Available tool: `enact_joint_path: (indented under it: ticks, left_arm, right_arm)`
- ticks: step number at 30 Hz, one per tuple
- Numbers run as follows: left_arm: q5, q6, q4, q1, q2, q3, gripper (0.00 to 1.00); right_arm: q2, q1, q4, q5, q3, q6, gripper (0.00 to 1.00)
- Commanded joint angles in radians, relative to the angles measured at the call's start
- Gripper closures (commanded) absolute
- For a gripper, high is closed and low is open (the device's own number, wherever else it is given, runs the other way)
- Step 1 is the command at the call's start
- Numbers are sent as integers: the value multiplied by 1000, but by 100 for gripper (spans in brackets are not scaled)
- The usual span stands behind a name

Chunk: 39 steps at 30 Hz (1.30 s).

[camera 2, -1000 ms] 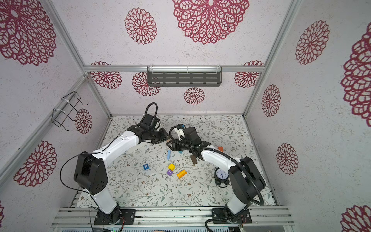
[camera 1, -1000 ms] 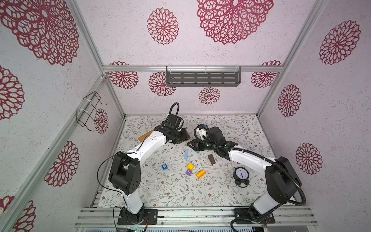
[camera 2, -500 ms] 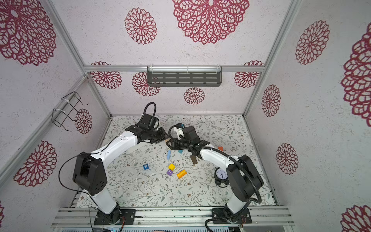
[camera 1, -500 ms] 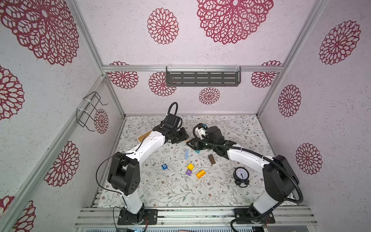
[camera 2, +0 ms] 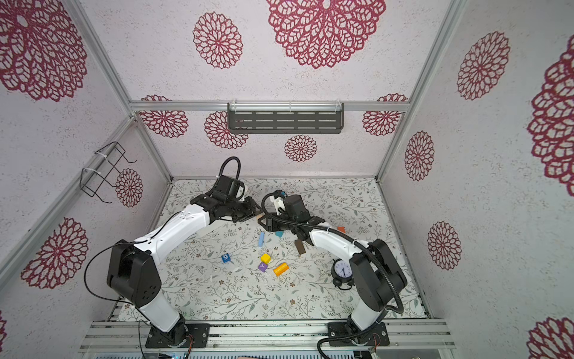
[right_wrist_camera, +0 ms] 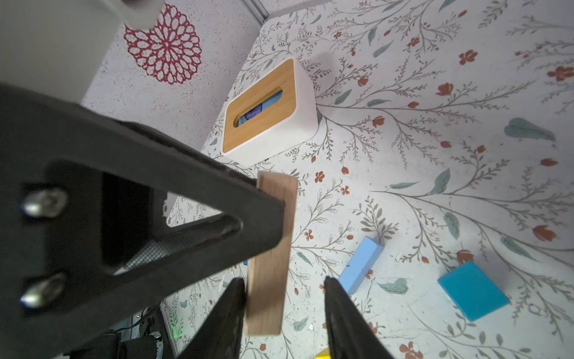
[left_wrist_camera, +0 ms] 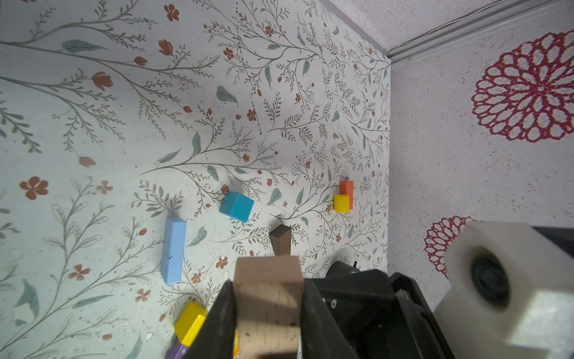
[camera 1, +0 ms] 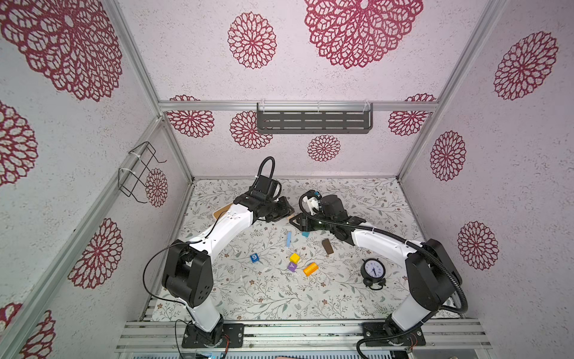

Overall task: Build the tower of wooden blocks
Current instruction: 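Pass the beige block from the left gripper into the right gripper, then carry the beige block over the light blue block with the right gripper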

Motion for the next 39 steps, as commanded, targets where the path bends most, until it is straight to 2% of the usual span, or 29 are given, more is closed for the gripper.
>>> enact_joint_path:
  ticks: [1,5,9,10,13,16,17,20,27,33,36,39]
  left_arm:
    - [18,4,15,-2,-16,-7,78]
    - [22,2,24,-3,-16,-14,78]
    - [26,1,26,-4,-13,-14,75]
    - [25,1,26,-3,-14,-14,70]
    - [0,9,10,-2,-30,-19,40]
    - [-58,22,-6,6,-66,-43,24]
    - [-78,25,-8,11,-83,-60,15]
    - [-129,37,-14,24,-122,-109,5]
    - [-187,55,-13,48,-191,-232,1]
    - [-225,68,-2,54,-231,-309,1]
    - [-226,70,7,54,-243,-338,1]
    - [-232,81,10,55,-250,-363,2]
  right_arm:
    - [2,-4,24,4,33,-7,65]
    - [0,-4,26,-4,30,-8,83]
    - [-9,-3,28,1,13,-1,88]
    - [-15,-3,29,5,7,2,88]
    - [-36,-1,24,27,-14,16,89]
    - [-56,6,1,70,-37,26,89]
    - [-60,11,-16,97,-42,27,89]
    - [-62,31,-74,193,-52,32,89]
    - [-28,83,-171,383,-58,93,89]
    - [14,135,-188,486,-49,181,89]
    - [41,167,-192,529,-40,206,95]
    - [71,182,-185,539,-38,235,96]
